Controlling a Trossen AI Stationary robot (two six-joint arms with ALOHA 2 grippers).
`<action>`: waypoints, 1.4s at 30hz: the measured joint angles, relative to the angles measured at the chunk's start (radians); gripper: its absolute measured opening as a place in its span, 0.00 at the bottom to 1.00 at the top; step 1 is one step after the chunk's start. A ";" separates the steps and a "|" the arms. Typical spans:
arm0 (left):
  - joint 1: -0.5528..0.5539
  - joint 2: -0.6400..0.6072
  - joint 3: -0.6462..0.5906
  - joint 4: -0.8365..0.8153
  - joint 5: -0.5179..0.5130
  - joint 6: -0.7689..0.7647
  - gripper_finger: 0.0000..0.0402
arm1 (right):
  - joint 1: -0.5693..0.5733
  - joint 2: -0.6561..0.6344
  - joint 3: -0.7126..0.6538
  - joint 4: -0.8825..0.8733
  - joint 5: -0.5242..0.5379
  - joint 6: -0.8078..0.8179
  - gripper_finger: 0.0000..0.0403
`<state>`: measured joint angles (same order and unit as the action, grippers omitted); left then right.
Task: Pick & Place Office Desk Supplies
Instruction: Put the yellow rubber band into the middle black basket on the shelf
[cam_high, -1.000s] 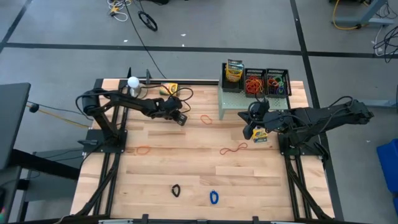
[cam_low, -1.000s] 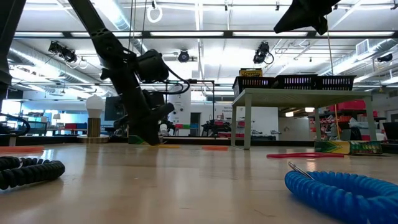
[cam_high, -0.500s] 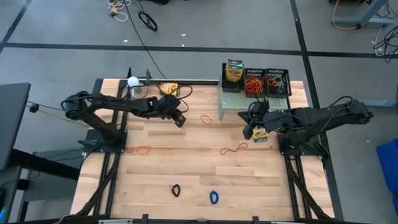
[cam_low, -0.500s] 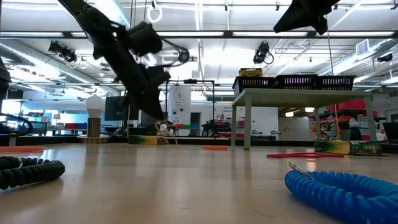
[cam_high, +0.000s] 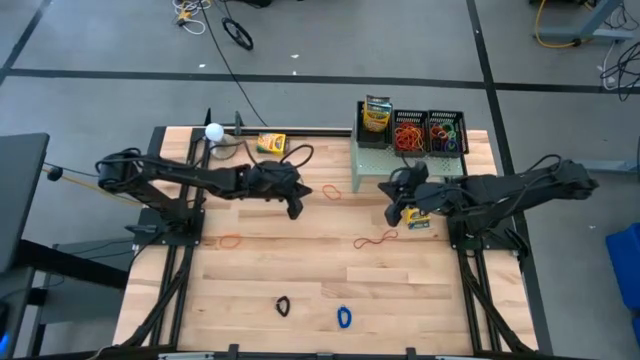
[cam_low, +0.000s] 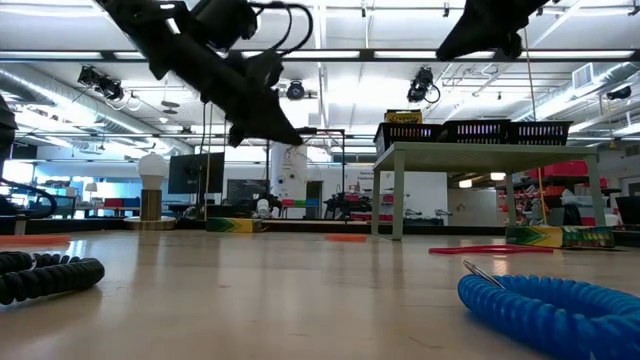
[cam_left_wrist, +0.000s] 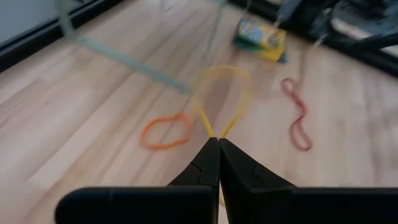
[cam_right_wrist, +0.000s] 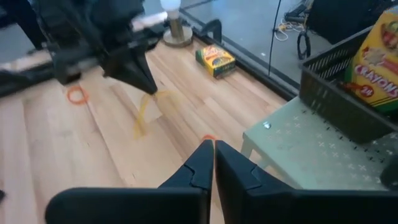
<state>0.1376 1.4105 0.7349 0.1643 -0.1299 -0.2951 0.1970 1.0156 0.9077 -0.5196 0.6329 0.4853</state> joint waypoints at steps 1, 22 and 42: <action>-0.009 0.003 0.000 0.026 0.000 0.000 0.01 | 0.000 0.016 0.000 0.001 -0.005 0.000 0.08; -0.060 0.026 0.001 0.455 0.038 -0.069 0.01 | -0.126 0.278 0.001 0.515 -0.288 0.406 0.42; -0.086 0.026 0.001 0.506 0.018 -0.057 0.02 | -0.228 0.374 0.000 0.717 -0.353 0.564 0.31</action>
<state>0.0513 1.4361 0.7361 0.6707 -0.1120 -0.3525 -0.0313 1.3901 0.9073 0.1972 0.2804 1.0495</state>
